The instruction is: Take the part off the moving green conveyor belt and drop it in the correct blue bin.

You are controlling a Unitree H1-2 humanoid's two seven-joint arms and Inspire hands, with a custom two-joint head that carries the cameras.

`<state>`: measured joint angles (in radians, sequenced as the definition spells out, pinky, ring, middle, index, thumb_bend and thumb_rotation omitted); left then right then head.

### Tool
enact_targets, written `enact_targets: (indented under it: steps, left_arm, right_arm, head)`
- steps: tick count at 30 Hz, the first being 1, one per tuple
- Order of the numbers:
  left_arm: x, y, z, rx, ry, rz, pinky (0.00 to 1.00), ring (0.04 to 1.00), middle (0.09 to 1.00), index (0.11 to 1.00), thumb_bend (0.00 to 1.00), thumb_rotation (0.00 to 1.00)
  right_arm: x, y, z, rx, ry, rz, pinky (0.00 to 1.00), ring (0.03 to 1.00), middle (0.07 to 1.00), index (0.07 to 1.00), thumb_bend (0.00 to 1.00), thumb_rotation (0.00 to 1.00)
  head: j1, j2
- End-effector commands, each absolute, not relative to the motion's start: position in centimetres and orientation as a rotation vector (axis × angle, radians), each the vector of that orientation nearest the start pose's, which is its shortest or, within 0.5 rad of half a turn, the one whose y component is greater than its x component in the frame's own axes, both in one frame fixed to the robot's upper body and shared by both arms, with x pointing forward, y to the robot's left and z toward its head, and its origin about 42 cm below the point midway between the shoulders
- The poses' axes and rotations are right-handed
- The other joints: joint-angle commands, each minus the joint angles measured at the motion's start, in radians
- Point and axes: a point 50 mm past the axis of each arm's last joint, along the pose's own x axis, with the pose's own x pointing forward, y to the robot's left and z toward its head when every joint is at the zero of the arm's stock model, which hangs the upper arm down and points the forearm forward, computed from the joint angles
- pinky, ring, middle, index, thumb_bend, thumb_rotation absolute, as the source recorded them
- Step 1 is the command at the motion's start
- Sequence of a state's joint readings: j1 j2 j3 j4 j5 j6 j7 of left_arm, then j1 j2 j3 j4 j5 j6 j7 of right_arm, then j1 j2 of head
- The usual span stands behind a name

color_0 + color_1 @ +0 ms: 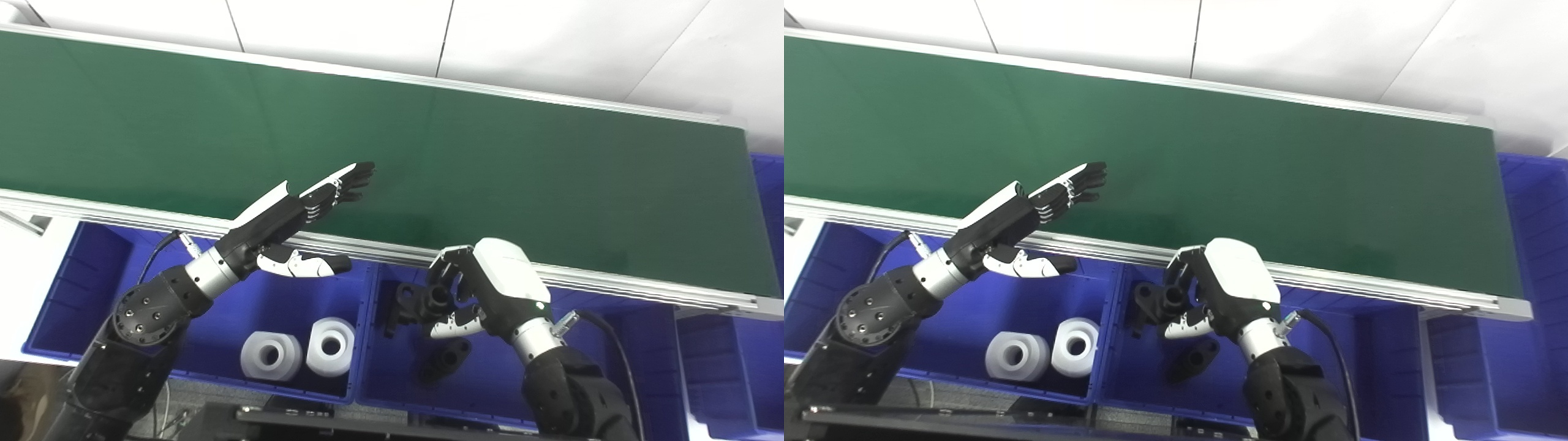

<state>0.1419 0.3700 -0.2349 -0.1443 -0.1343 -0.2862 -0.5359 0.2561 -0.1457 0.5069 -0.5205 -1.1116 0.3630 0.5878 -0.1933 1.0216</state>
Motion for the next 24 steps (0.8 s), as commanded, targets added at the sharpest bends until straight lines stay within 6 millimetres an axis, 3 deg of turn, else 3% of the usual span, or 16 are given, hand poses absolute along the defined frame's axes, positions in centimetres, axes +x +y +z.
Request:
enact_targets:
  steps: [1,7,10,11,13,14,17,21,23,24]
  left_arm:
    - [21.8,24.3,12.3,0.222,-0.223,-0.799,0.94,0.989,1.000,0.993,0.35,0.36]
    - [21.5,24.4,12.3,0.226,-0.218,-0.797,0.94,0.990,1.000,0.995,0.35,0.37]
    - [21.5,24.4,12.4,0.223,-0.220,-0.798,0.94,0.988,1.000,0.993,0.37,0.40]
    - [21.5,24.4,12.5,0.221,-0.219,-0.797,0.94,0.989,1.000,0.993,0.37,0.40]
    - [21.4,24.4,12.6,0.217,-0.217,-0.797,0.95,0.992,1.000,0.995,0.36,0.39]
    - [21.4,24.5,12.6,0.217,-0.215,-0.797,0.95,0.993,1.000,0.996,0.36,0.38]
    - [21.4,24.5,12.6,0.216,-0.214,-0.795,0.95,0.993,1.000,0.994,0.37,0.38]
    - [21.3,24.3,12.6,0.204,-0.214,-0.794,0.95,0.996,1.000,0.997,0.37,0.38]
    - [21.2,24.3,12.6,0.206,-0.216,-0.794,0.95,0.993,1.000,0.998,0.37,0.38]
    - [21.2,24.3,12.6,0.207,-0.216,-0.794,0.95,0.991,1.000,0.996,0.37,0.39]
  right_arm:
    - [16.1,-13.2,13.1,-1.095,0.228,0.628,0.36,0.371,0.487,0.519,0.51,0.00]
    - [16.3,-12.8,8.7,-1.139,0.281,0.565,0.35,0.363,0.481,0.547,0.51,0.00]
    - [16.4,-12.6,8.6,-1.202,0.318,0.572,0.43,0.474,0.480,0.511,0.52,0.00]
    - [16.4,-12.7,8.9,-1.239,0.341,0.587,0.54,0.622,0.639,0.657,0.65,0.16]
    - [16.4,-13.1,9.6,-1.258,0.380,0.610,0.68,0.806,0.827,0.808,0.76,0.37]
    - [16.4,-13.3,9.9,-1.252,0.386,0.620,0.71,0.842,0.863,0.834,0.77,0.41]
    - [16.3,-13.6,10.4,-1.236,0.400,0.655,0.86,0.945,0.946,0.894,0.78,0.78]
    - [16.0,-13.4,11.2,-1.215,0.395,0.677,0.91,0.947,0.948,0.901,0.80,0.85]
    - [15.5,-13.3,11.9,-1.177,0.369,0.661,0.91,0.932,0.931,0.893,0.78,0.81]
    - [15.3,-13.2,12.3,-1.146,0.354,0.643,0.90,0.898,0.898,0.871,0.75,0.75]
  head:
    - [-0.001,0.004]
    - [0.015,0.005]
    - [0.013,0.003]
    - [0.013,0.003]
    - [0.006,0.006]
    - [0.013,0.008]
    - [0.017,0.010]
    - [0.016,0.010]
    - [0.023,0.011]
    - [0.025,0.012]
